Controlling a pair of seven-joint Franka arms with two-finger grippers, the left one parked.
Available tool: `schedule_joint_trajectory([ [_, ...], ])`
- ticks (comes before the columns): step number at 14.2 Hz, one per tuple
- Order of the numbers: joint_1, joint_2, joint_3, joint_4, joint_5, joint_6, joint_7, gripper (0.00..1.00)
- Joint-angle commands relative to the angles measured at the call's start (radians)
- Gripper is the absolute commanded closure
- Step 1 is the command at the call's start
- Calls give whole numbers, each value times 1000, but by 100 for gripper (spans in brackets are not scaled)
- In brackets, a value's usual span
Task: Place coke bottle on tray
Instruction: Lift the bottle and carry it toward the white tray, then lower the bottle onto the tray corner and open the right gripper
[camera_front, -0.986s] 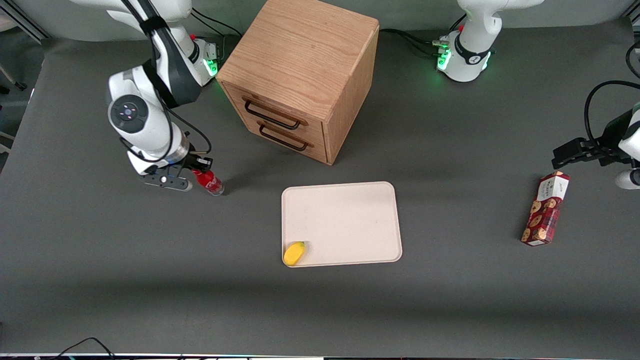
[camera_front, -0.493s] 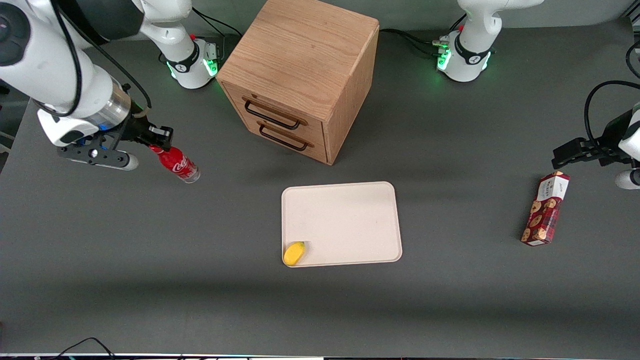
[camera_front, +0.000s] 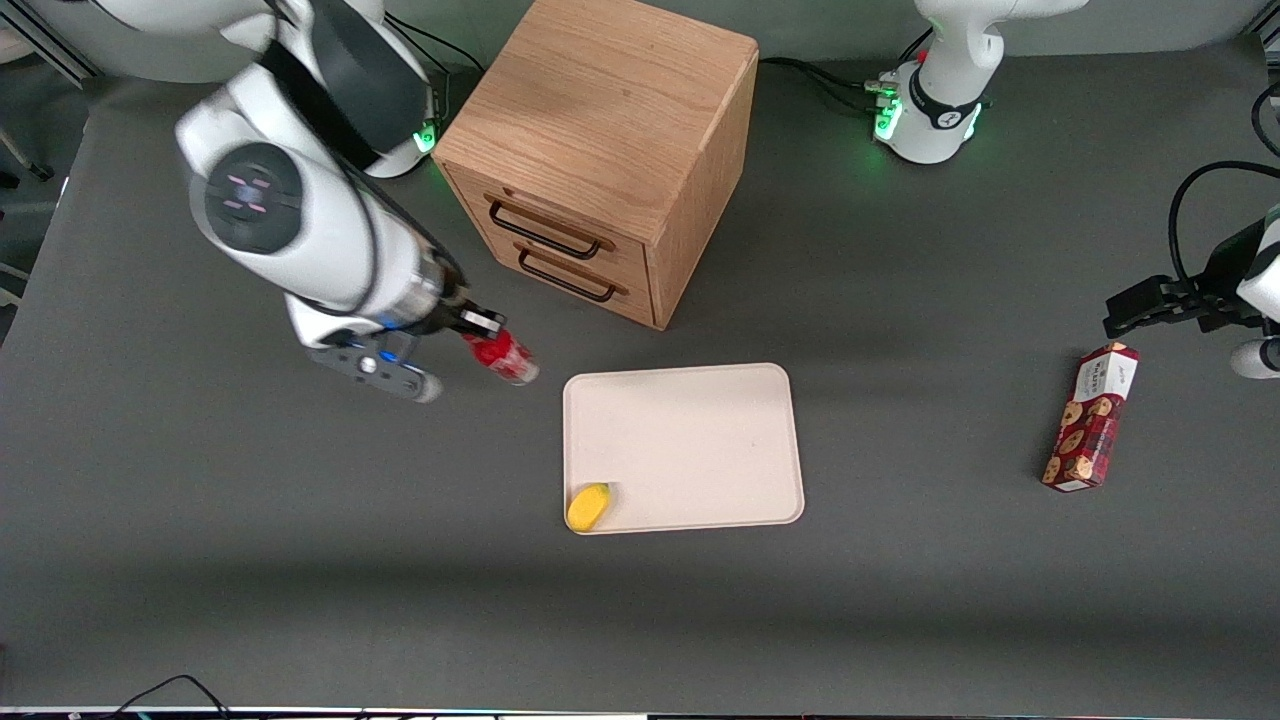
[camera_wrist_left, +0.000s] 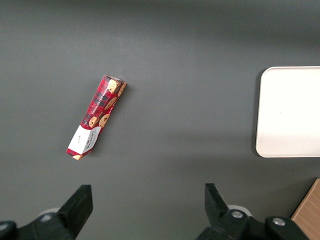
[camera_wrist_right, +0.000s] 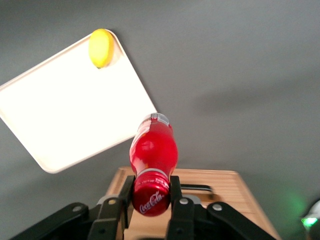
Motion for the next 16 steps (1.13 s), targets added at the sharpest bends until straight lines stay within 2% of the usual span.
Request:
schedule_joint_trajectory([
  [1,1,112,115,-9,-158,90,187,88],
  [2,1,130,130,-47,-197,133,229,88],
  [6,15,160,130,-166,-280,282,332,88],
  [8,17,186,130,-183,-332,301,360,87],
  [12,17,209,130,-209,-383,344,393,74],
  [13,17,212,130,-207,-384,344,393,55],
  [14,15,209,132,-201,-383,344,387,2],
  [16,4,181,139,-183,-371,319,369,0],
])
